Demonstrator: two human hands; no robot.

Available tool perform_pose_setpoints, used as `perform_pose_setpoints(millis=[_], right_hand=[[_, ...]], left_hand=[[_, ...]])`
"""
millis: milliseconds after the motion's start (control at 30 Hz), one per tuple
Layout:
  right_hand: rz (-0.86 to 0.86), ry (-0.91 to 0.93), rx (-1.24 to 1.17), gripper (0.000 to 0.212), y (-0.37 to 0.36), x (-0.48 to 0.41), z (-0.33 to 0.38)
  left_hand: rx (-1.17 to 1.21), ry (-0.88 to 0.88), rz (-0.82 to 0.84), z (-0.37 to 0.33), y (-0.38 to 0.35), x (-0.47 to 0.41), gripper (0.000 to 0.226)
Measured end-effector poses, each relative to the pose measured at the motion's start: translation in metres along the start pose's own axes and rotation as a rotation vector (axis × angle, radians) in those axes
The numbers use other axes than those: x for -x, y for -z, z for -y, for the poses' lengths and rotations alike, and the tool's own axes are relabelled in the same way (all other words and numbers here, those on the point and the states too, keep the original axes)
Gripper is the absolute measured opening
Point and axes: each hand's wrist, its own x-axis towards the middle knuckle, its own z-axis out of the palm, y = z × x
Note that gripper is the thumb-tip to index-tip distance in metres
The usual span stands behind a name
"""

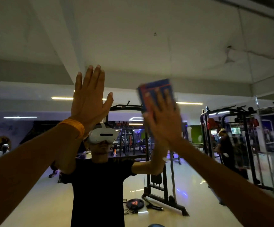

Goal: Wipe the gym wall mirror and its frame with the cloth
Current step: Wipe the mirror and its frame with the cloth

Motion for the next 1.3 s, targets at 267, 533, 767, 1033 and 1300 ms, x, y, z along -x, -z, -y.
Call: perform_pose_setpoints(millis=[267,533,767,1033,1300], right_hand=[[0.002,-0.283,-0.113,0.071,0.009,-0.003,-0.053],[0.130,0.210,-0.042,0.062,-0.003,0.102,0.024],[-0.037,-0.389,0.010,0.065,-0.003,0.057,-0.066],[0.116,0.303,-0.076,0.059,0.006,0.160,-0.012],[-0.012,-0.270,-0.058,0.062,-0.002,0.157,-0.015]], left_hand=[[-0.002,-0.059,0.054,-0.017,-0.004,0.056,0.082],[0.002,-0.060,0.060,-0.028,-0.007,0.071,0.078],[0.021,-0.089,0.058,-0.043,-0.018,0.121,0.078],[0.044,-0.060,0.065,-0.051,-0.016,0.135,0.076],[0.047,-0.094,0.056,-0.058,-0.019,0.160,0.073]])
